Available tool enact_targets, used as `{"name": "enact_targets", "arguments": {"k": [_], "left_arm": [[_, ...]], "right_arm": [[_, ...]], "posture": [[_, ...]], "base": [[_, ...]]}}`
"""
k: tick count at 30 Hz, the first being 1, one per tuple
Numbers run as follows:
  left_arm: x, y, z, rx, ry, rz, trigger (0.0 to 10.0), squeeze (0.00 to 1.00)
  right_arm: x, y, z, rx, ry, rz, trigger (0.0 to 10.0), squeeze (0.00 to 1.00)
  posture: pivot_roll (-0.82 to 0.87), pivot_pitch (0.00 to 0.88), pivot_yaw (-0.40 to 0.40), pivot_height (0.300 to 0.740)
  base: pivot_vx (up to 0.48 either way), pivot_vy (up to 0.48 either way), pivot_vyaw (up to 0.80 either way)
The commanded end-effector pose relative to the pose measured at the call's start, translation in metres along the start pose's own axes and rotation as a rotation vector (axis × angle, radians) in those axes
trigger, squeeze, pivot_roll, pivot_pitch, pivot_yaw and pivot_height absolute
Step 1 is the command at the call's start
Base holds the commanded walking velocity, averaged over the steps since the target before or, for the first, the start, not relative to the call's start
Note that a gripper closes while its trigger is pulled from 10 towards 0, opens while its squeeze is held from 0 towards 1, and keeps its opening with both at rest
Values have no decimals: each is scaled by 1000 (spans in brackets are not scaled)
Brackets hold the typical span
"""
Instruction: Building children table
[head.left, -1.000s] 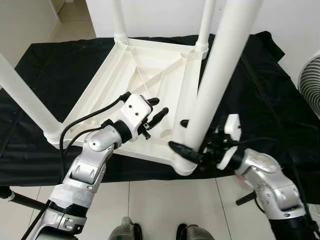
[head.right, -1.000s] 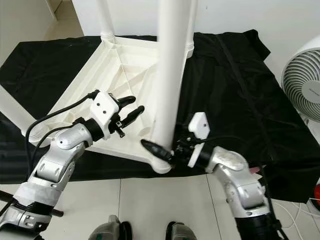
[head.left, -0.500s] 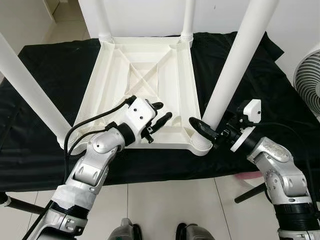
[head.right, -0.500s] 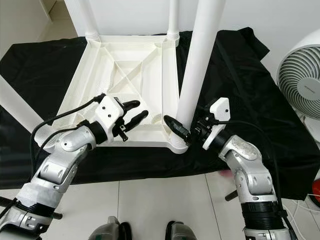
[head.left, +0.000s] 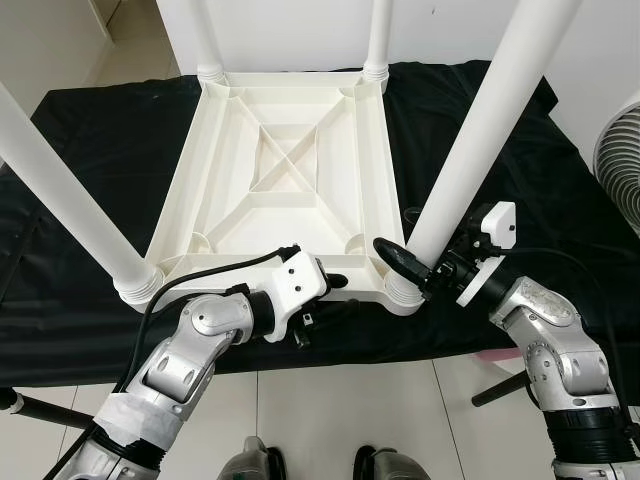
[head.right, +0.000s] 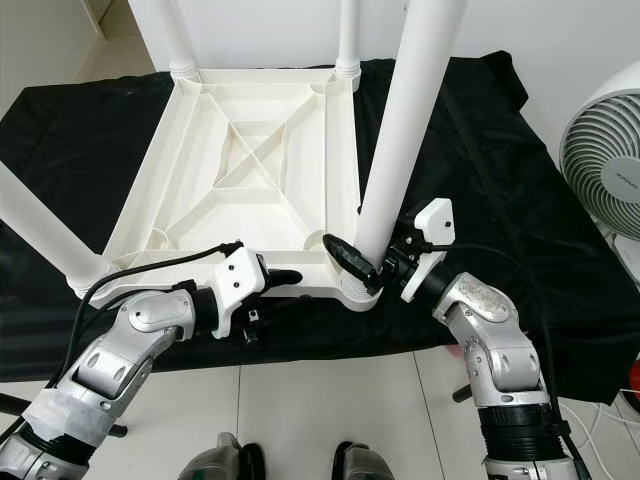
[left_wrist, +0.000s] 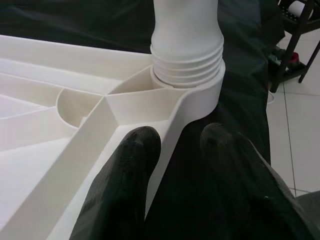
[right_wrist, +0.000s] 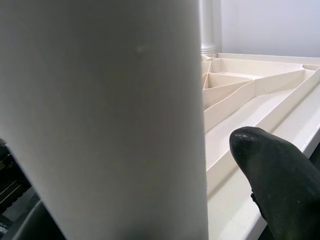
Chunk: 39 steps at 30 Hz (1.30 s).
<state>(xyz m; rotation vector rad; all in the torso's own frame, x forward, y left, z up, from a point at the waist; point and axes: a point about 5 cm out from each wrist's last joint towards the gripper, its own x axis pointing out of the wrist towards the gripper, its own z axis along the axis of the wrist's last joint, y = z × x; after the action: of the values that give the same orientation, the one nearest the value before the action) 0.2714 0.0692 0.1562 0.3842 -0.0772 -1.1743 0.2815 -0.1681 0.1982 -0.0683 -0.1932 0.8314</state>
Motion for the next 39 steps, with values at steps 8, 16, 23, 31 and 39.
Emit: {"name": "enact_targets", "arguments": {"k": [8, 16, 23, 31, 39], "left_arm": [[-1, 4, -9, 28, 47, 34, 10000, 0], [0, 18, -7, 57, 42, 110, 10000, 0], [-1, 19, -10, 45, 62, 104, 10000, 0], [-1, 20, -14, 72, 80, 93, 10000, 0], [-2, 21, -14, 86, 83, 76, 10000, 0]], "right_arm": [[0, 0, -3, -8, 8, 2, 10000, 0], [-4, 4, -4, 18, 17, 37, 10000, 0], [-11, 8, -8, 16, 45, 71, 10000, 0], [-12, 8, -7, 6, 46, 64, 10000, 0], [-12, 7, -7, -13, 45, 46, 10000, 0]], "posture": [[-99, 106, 78, 740], [-105, 106, 80, 740], [-108, 110, 81, 740], [-113, 117, 87, 740], [-115, 119, 88, 740]], "base": [[0, 0, 0], [0, 0, 0], [0, 0, 0], [0, 0, 0], [0, 0, 0]]}}
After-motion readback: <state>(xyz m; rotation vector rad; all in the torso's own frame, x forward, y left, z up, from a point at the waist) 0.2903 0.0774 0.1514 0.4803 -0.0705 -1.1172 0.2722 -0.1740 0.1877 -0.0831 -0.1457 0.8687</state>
